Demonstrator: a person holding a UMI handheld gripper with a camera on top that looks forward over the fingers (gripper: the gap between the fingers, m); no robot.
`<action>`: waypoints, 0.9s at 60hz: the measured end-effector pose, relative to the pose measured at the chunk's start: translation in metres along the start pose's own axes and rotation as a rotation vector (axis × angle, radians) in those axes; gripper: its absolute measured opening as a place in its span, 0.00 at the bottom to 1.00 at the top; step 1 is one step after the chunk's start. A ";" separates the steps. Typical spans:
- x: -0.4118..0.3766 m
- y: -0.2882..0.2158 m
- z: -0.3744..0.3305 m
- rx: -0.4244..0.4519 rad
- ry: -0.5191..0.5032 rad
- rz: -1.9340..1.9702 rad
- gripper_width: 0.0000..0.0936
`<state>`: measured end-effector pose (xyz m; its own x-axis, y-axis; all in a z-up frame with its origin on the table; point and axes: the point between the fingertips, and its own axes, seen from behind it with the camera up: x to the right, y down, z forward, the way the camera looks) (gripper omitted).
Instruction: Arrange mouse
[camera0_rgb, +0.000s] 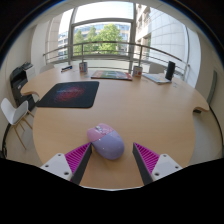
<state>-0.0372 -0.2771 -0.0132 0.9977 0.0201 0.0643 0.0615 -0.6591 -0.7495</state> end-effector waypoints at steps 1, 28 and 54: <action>0.000 -0.002 0.003 0.000 -0.001 0.001 0.90; 0.007 -0.043 0.053 0.006 0.047 0.109 0.56; 0.050 -0.190 0.006 0.180 0.302 0.213 0.47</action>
<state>0.0016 -0.1459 0.1285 0.9373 -0.3423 0.0656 -0.1153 -0.4822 -0.8684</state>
